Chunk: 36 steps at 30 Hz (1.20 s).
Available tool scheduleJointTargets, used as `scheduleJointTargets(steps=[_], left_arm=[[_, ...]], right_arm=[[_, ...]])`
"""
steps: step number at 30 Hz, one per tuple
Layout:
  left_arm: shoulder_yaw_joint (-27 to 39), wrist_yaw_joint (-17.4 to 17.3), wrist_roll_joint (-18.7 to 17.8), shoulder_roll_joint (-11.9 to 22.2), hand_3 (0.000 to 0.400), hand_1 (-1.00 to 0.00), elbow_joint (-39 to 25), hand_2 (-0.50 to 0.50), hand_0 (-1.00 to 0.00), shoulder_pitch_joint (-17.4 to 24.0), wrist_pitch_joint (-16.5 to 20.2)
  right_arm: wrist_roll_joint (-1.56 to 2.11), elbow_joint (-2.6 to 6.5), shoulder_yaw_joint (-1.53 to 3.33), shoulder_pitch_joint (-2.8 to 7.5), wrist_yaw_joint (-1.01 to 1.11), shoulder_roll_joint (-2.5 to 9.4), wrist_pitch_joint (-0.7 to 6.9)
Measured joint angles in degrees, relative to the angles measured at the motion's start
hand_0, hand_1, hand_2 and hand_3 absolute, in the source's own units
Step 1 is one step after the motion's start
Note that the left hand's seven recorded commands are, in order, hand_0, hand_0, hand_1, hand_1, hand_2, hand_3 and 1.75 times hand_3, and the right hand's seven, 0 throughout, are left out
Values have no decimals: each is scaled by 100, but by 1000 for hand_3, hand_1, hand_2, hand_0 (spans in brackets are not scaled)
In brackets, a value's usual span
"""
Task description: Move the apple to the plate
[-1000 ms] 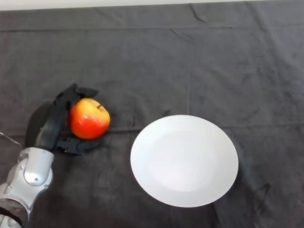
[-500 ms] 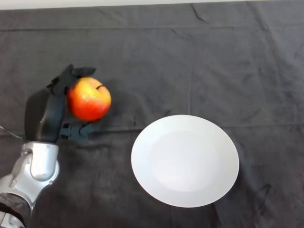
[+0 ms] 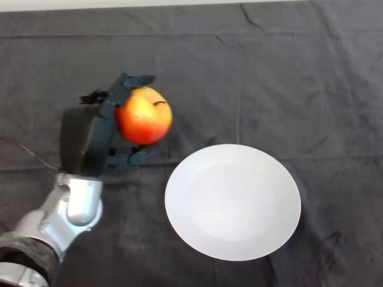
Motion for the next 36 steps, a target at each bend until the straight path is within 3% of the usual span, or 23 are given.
scheduleJointTargets(steps=[22, 36], left_arm=[[-1242, 187, 262, -578, 400, -1000, -15, 0, -1000, -1, 23], [-1826, 141, 302, -676, 400, -1000, 622, 0, -1000, -201, -92]], right_arm=[[0, 0, 0, 0, 0, 0, 0], [0, 0, 0, 0, 0, 0, 0]])
